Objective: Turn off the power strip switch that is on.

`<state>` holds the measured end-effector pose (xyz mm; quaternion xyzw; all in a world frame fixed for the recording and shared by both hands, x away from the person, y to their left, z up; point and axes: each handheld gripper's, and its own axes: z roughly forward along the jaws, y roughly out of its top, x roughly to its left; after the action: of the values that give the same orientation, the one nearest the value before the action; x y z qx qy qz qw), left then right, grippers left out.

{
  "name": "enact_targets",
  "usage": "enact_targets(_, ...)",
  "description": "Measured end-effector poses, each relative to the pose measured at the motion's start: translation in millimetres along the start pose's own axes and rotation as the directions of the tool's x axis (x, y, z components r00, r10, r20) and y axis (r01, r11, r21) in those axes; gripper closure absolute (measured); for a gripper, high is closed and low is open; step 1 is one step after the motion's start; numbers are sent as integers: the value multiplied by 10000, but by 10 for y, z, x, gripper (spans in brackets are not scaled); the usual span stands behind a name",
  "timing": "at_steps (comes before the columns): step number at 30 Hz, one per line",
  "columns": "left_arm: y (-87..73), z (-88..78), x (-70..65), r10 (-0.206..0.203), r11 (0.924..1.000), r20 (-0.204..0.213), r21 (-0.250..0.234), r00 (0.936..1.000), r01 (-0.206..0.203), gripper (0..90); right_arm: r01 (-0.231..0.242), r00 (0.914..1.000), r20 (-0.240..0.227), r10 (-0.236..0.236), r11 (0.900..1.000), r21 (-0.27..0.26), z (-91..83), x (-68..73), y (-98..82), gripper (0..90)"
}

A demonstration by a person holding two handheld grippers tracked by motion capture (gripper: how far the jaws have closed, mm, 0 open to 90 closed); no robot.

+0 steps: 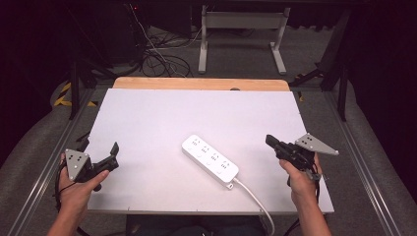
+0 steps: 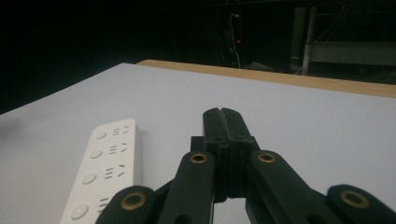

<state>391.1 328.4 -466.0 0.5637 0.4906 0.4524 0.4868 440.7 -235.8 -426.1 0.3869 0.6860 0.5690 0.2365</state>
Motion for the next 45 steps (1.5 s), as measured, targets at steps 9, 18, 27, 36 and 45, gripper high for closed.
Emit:
enact_targets(9,1,23,-9,40,10000,66,60,10000,-40,59,533,9978,-419,-517,9978,383,96,167,12,900)
enact_targets(18,-5,20,-5,40,9999,89,118,10000,-41,59,1155,9902,-883,-1077,9894,885,201,280,-14,900)
enact_targets(27,-7,7,5,19,9999,70,130,10000,-20,59,1449,9833,-1275,-1298,9825,1171,280,366,-36,900)
enact_targets(36,-11,11,7,25,9999,99,162,9999,-26,59,2347,9578,-2089,-1973,9566,1728,454,613,-96,900)
enact_targets(45,-11,11,19,71,9998,99,172,9999,-73,59,2888,9344,-2723,-2295,9357,2025,568,755,-159,900)
